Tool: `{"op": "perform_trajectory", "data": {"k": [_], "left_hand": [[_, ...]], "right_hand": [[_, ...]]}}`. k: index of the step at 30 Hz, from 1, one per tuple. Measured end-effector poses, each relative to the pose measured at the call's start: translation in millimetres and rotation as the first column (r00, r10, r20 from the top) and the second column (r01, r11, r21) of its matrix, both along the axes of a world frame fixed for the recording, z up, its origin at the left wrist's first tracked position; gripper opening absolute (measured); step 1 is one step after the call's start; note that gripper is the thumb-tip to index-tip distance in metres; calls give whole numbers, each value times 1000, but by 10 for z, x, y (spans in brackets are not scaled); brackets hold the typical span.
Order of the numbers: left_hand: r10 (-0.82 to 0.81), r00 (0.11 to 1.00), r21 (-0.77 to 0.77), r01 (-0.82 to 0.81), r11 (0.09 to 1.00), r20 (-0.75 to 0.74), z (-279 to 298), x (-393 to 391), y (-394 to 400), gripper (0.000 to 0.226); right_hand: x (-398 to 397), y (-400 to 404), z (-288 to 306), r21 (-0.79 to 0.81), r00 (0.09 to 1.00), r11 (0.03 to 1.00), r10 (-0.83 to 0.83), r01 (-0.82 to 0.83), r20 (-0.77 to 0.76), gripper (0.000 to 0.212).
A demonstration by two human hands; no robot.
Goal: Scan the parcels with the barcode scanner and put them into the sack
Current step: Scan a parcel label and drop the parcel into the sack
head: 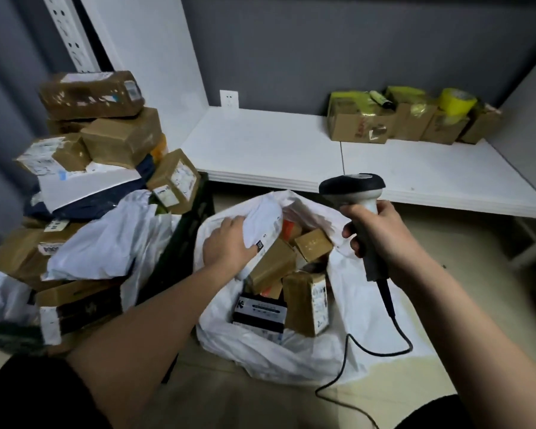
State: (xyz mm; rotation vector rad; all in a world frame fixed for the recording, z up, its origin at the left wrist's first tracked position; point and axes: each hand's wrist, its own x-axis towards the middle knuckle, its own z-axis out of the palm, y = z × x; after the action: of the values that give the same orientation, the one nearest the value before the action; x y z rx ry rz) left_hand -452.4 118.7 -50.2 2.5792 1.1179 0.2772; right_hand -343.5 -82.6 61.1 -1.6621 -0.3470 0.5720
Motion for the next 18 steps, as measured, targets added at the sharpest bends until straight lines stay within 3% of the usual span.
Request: {"op": "perform_trajectory", "data": {"k": [4, 6, 8, 10, 12, 16, 17, 18], "left_hand": [[-104, 995, -28, 104, 994, -7, -209, 533, -219, 65], [-63, 998, -159, 64, 985, 8, -291, 772, -300, 63], [86, 994, -342, -58, 938, 68, -348, 996, -258, 65], [300, 950, -549, -210, 809, 80, -438, 1206, -115, 75], [445, 895, -729, -280, 625, 37, -545, 1328, 64, 83], [654, 756, -941, -241, 236, -29, -703, 1608, 298, 80], [690, 723, -949, -242, 202, -38, -732, 1701, 283, 70], [727, 687, -920, -285, 267, -2, -773, 1763, 272, 55]], "right_hand": [[204, -80, -66, 0, 997, 999, -54, 54, -48, 45], [270, -106, -80, 9, 995, 997, -74, 75, -72, 43], [325, -126, -98, 5, 991, 996, -85, 86, -102, 37], [369, -143, -124, 5, 990, 996, -84, 85, -117, 31], [391, -154, -140, 8, 990, 997, -78, 80, -121, 29], [439, -150, -164, 39, 989, 996, -73, 79, -132, 32], [451, -138, -173, 44, 988, 996, -75, 82, -137, 34], [456, -126, -180, 46, 987, 996, -76, 83, -139, 36]]}}
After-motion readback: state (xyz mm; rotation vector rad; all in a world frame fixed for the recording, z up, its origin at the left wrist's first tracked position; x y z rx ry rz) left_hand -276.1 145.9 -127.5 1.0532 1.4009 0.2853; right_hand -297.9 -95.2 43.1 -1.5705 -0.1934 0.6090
